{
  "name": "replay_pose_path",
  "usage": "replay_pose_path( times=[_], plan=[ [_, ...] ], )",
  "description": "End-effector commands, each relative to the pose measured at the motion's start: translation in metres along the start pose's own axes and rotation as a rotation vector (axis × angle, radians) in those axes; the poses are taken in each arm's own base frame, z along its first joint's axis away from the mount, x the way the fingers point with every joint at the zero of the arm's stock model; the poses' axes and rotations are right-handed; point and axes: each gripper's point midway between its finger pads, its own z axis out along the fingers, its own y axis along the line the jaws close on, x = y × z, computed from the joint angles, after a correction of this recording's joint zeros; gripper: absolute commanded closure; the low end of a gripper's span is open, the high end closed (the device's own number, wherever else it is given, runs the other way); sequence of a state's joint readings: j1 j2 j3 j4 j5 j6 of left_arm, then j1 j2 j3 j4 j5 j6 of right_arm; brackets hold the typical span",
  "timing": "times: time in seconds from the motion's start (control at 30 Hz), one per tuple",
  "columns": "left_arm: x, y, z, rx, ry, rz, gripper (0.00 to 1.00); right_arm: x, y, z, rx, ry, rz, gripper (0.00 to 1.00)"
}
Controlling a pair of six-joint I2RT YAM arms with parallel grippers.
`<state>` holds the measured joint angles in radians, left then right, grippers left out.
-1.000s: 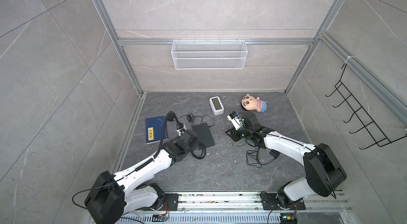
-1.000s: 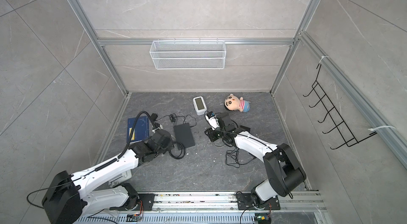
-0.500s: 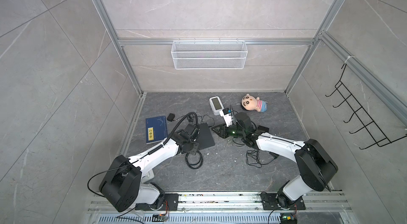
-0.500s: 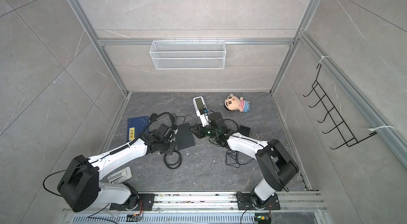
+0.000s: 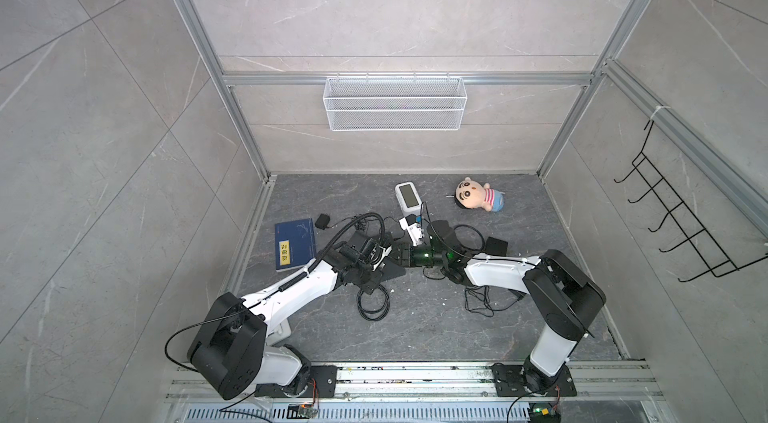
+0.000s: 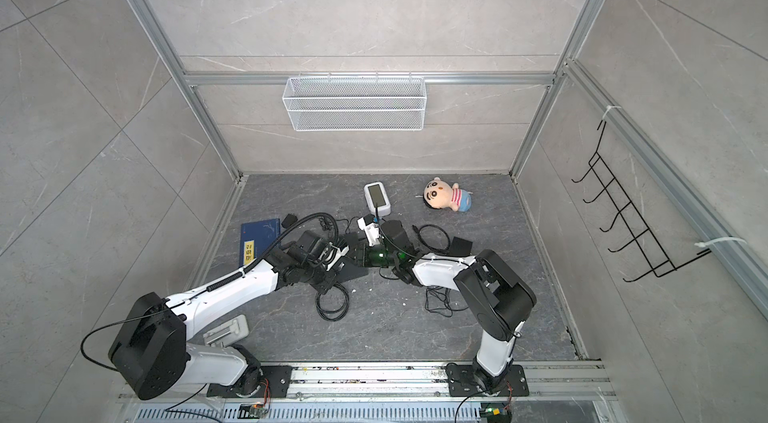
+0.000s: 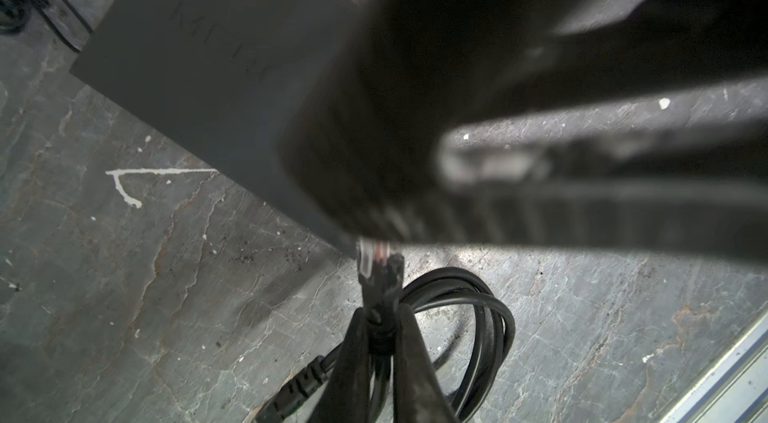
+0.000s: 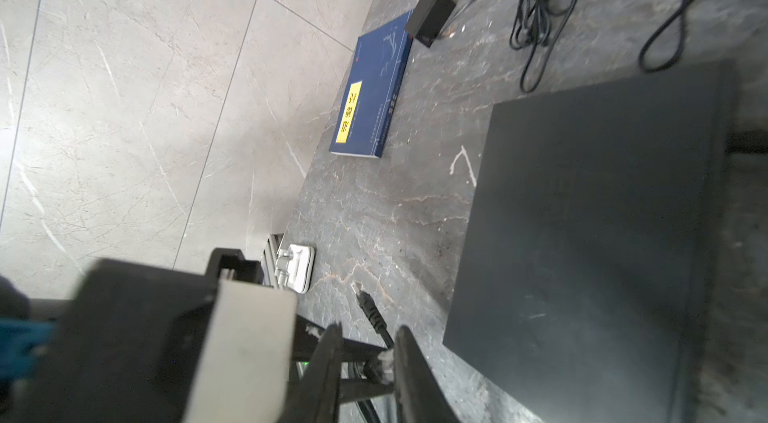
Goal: Insert the plug into the switch port
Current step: 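Close the right gripper on the ethernet cable held by the left gripper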
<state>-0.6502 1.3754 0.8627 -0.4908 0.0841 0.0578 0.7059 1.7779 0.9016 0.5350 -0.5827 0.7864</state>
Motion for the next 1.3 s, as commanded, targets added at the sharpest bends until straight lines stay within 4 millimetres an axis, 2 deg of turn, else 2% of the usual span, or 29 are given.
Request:
replay_pose_path(
  times=[0.0,0.17,0.33,0.57,0.87,1.1,1.27],
  plan=[
    [-0.014,-0.005,-0.008,0.022,-0.038,0.034,0.91,0.003,0.011,0.007,-0.033,0.025,0.000,0.74],
    [-0.013,-0.006,-0.008,0.029,-0.039,0.029,0.91,0.016,0.004,0.011,0.011,0.060,-0.007,0.74],
    [-0.014,-0.007,-0.010,0.036,-0.044,0.029,0.91,0.021,0.002,0.014,0.029,0.079,-0.015,0.75],
    [-0.015,-0.008,-0.012,0.037,-0.052,0.038,0.91,0.019,-0.013,0.007,0.135,0.058,-0.043,0.73],
    [-0.018,-0.016,-0.013,0.085,-0.055,0.049,0.92,0.018,-0.021,0.003,0.188,0.056,-0.106,0.70],
    [-0.025,-0.030,-0.018,0.160,-0.086,0.066,0.92,0.023,-0.012,0.009,0.109,0.081,-0.132,0.72],
    [-0.026,-0.031,-0.020,0.172,-0.103,0.064,0.92,0.028,-0.005,0.007,0.061,0.090,-0.124,0.75]
  ],
)
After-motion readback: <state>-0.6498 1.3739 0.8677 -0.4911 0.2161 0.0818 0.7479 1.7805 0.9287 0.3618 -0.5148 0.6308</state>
